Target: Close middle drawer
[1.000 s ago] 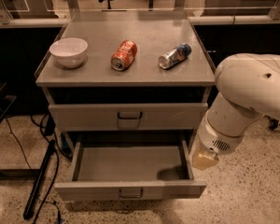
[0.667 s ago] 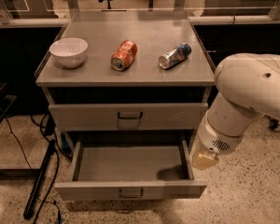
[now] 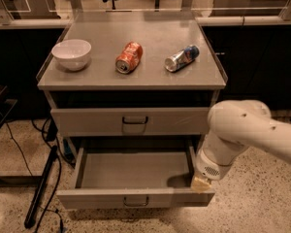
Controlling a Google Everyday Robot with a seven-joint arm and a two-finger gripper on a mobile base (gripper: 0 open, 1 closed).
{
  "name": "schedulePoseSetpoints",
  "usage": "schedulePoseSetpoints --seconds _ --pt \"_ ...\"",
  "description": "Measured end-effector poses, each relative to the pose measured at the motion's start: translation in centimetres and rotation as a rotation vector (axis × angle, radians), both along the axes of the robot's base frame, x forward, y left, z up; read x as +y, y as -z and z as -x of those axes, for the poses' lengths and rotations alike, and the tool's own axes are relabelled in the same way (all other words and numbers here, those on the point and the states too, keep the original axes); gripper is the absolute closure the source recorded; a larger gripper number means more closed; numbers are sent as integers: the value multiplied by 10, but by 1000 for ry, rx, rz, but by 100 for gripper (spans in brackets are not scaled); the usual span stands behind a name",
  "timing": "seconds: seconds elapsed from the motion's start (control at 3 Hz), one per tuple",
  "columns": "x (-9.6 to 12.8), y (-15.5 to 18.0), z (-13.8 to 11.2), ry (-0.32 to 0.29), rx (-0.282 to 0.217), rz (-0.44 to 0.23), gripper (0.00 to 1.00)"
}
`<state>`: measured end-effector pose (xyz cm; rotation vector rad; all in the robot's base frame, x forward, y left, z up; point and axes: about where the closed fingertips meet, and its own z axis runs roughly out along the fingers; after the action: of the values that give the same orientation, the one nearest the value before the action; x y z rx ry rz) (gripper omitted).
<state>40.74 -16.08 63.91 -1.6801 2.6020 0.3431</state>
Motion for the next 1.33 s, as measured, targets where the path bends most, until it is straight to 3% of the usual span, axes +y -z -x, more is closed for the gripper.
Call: schedulePoseSetpoints --seconds 0.33,0.67,1.0,1.33 --pt "0 42 -11 39 25 23 100" --pt "1 45 -11 44 28 23 100" --pt "7 67 -8 68 65 -11 100" --pt "12 95 -11 111 55 -89 100"
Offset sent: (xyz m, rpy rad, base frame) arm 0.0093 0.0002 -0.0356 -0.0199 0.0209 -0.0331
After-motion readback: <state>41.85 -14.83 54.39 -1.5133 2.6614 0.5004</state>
